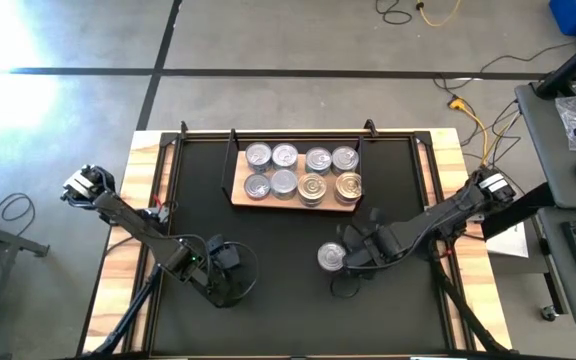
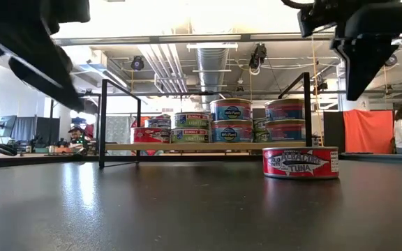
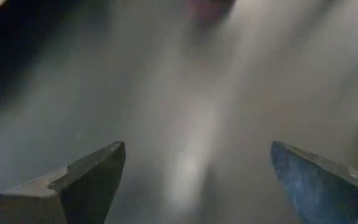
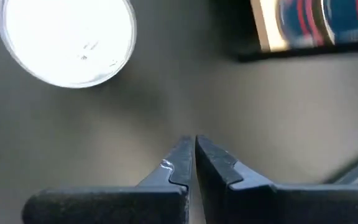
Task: Stack canned seafood by type on shelf
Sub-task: Stack the red tuna can on the red tuna can
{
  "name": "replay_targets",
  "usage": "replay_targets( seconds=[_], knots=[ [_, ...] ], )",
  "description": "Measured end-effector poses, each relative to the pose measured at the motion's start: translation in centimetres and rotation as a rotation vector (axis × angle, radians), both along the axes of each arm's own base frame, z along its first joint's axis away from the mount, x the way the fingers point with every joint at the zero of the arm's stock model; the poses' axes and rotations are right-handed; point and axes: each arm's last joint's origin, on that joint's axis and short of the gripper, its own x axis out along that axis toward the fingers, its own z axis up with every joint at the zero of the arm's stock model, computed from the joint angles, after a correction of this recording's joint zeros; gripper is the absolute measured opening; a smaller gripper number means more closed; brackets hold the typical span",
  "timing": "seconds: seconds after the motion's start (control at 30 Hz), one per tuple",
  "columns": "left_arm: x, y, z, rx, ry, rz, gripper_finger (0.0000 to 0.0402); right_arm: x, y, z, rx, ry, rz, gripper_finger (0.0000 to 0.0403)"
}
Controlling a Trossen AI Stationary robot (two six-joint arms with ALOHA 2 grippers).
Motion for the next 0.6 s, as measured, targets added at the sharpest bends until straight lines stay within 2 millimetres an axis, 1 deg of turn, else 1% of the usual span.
replay_targets(
  seconds=[0.13,0.23,0.3,0.4,0.5,0.6],
  knots=[
    [0.6,-0.2,-1.0,0.040,-0.053,0.042,0.0386,0.0,0.3,-0.6,0.036,-0.030,-0.160,0.0013],
    [1.5,-0.8,-2.1,0.056,-0.086,0.054,0.0386,0.2,0.4,-1.4,0.063,-0.062,-0.219,0.0013],
    [2.3,-1.3,-3.0,0.072,-0.103,0.031,0.0386,0.1,0.1,-2.4,0.063,-0.064,-0.252,0.0013],
    [3.2,-1.9,-4.7,0.080,-0.112,0.016,0.0386,0.1,-1.2,-4.5,0.077,-0.052,-0.363,0.0013],
    [3.8,-2.3,-6.1,0.066,-0.113,0.021,0.0385,1.1,-1.9,-5.8,0.204,-0.137,-0.424,0.0013],
    [4.2,-2.7,-6.8,0.066,-0.097,0.018,0.0385,2.1,-1.6,-6.1,0.299,-0.218,-0.392,0.0013]
  ],
)
